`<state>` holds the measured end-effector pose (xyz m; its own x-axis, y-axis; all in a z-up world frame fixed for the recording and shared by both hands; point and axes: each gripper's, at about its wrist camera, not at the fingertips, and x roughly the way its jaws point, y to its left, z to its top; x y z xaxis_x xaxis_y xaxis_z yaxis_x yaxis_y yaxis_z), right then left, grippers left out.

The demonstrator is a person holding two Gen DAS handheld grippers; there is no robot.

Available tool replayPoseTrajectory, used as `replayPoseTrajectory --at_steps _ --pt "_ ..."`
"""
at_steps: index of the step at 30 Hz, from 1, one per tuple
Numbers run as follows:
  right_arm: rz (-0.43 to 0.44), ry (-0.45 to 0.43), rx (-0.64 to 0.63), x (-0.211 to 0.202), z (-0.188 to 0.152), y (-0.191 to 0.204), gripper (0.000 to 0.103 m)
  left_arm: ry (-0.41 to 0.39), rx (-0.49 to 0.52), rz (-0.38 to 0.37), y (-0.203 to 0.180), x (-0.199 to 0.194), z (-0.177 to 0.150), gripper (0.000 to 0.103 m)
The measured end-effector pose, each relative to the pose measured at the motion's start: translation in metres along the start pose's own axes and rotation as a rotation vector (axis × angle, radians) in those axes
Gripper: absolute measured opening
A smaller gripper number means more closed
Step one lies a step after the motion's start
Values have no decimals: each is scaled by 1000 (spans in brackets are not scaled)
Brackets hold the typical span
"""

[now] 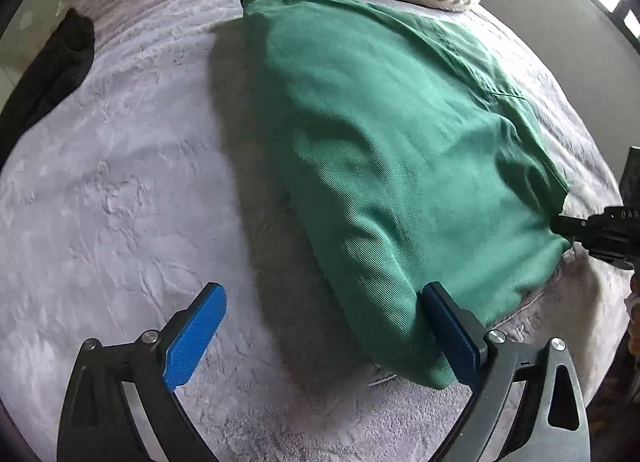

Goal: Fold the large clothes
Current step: 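Pull the shirt edge with the right gripper to square the fold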

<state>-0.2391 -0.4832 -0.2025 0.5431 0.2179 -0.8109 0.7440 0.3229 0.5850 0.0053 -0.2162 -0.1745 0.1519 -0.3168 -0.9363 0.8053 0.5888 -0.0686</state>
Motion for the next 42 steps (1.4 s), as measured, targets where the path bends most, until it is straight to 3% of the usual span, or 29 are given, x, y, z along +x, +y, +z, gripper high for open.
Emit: replayPoseTrajectory --at_steps 3,10,11,12,13,17,18,19,20,21,26,32,35,39,42 --pt "84 -10 101 -3 -2 -19 3 -16 18 26 -3 -6 -3 99" --pt "32 -75 1 -50 -16 16 17 -19 35 56 -6 -11 -6 99" --pt "40 -84 -17 -56 -17 24 25 -18 35 58 -7 -11 -5 99" --pt "53 -89 -47 -61 -13 32 58 -18 36 60 -7 -11 -5 99" --pt "61 -90 -74 -63 -10 41 81 -18 38 64 -7 -11 -5 99" --pt "35 -62 -153 -41 5 68 75 -11 25 69 -9 -13 -8 99" --pt "20 -29 -153 -27 13 71 60 -10 24 72 -10 -13 -8 99" --pt "13 -1 -145 -17 17 70 28 -10 25 75 -10 -13 -8 99" --pt "5 21 -137 -8 22 71 15 -10 26 79 -11 -13 -7 99" --pt "-18 30 -137 -2 26 73 13 -10 22 80 -11 -13 -7 99" --pt "-131 5 -209 7 36 72 13 20 -50 49 -7 -9 -8 99" --pt "-74 31 -156 21 43 47 11 48 -74 88 -11 -10 -6 99" --pt "-51 44 -149 14 39 42 11 91 -141 71 -5 -10 -5 99" --pt "-54 77 -142 6 33 33 17 122 -223 52 0 -15 -4 99" --pt "-71 99 -156 0 30 33 28 119 -257 53 2 -21 -3 99"
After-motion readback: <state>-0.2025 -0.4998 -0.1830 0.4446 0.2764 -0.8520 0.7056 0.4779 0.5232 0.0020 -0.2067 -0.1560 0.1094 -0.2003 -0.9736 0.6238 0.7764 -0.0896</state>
